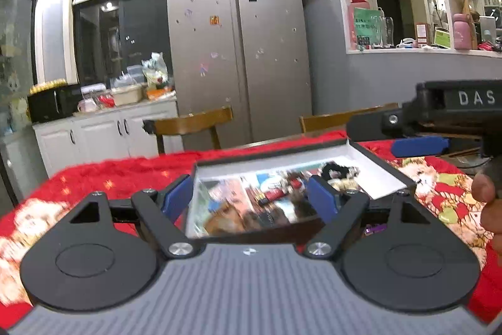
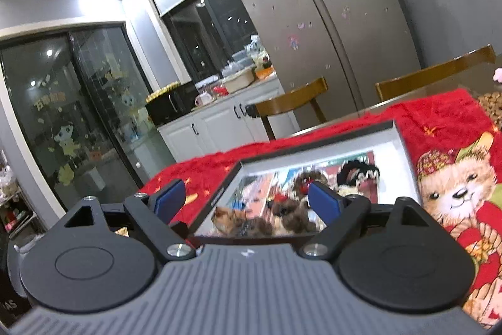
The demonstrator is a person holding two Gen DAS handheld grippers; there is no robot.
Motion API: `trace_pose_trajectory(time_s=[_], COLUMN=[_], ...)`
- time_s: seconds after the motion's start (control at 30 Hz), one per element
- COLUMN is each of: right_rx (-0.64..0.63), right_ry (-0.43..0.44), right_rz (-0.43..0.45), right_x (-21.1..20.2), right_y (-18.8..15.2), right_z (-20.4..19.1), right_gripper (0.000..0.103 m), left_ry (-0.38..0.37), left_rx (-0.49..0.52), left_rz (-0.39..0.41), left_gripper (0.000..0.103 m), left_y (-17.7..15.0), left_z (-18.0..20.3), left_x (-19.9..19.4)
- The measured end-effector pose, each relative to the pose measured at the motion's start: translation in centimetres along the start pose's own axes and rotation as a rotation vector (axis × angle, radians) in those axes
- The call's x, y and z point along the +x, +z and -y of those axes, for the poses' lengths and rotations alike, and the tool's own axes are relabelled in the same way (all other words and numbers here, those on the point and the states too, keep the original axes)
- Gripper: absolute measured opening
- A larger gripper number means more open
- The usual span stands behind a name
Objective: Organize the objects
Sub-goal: 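Move the left tool to the brown paper packet while the right approaches the blue binder clip, then close the left tool on the brown paper packet while the right grasps the blue binder clip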
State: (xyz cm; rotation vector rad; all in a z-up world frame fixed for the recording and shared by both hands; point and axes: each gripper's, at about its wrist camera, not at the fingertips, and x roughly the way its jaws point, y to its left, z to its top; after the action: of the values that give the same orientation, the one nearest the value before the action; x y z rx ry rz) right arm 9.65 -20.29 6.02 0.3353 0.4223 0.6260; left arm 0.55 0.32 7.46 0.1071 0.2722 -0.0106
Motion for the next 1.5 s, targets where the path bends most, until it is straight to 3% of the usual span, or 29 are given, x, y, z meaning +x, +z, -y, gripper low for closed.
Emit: trace_pose_trajectory(time_s=[0.2,0.3,0.57,0.7,0.87,0.93,1.03,1.43,1.5], right_rx=[-0.024,-0.011,-0.031,-0.029,-0.018,-0.021,-0.028,-0.061,-0.082], right_ry=[-0.005,-0.002,-0.022,-0.013,-0.030,-0.038,-0.043,-0.062,-0.065], right_rz=[-0.089,-0.122,-0.209,-0.245,-0.257,-0.258,-0.267,-0.301,-0.308], right_x=[1.5,2.0,3.9,4.7,5.0,5.2,5.5,7.3,7.4], right_y=[-1.3,-1.7,-3.0,-3.6,-3.8,-3.9,-4.0,-4.6,-4.8], right_z=[0.6,1.1,1.2,1.3,1.6,1.7,1.7,2.0,1.7], right_gripper=[0.077,0.075,0.073,0.073,0.073,0.073,0.073,0.073,0.069], left_ry=[-0.044,-0.066,-0.078,-0.085,-0.095,-0.089,-0.042,-0.032,-0.029], left_rx=[-0.078,-0.113,-0.038,-0.025,-0.062,-0.075,-0.070,-0.065,-0.061], left_rz=[-0.088,-0.129,-0.168,-0.220,-0.271,-0.296,-0.338,-0.342,-0.341], left_gripper=[0.083,0.083,0.082,0.070,0.069,0.069,0.060,0.060,0.060], left_y=[-2.4,-2.7,-4.1,-4.8,-5.3,-5.3,-5.5,-5.7,-5.7], left_z=[-0.5,-0.8,1.1,1.5,0.9,0.6,0.7,1.0,1.1], left_x=[2.3,3.3,5.0,6.2,7.6,8.2,9.0,9.2,9.2])
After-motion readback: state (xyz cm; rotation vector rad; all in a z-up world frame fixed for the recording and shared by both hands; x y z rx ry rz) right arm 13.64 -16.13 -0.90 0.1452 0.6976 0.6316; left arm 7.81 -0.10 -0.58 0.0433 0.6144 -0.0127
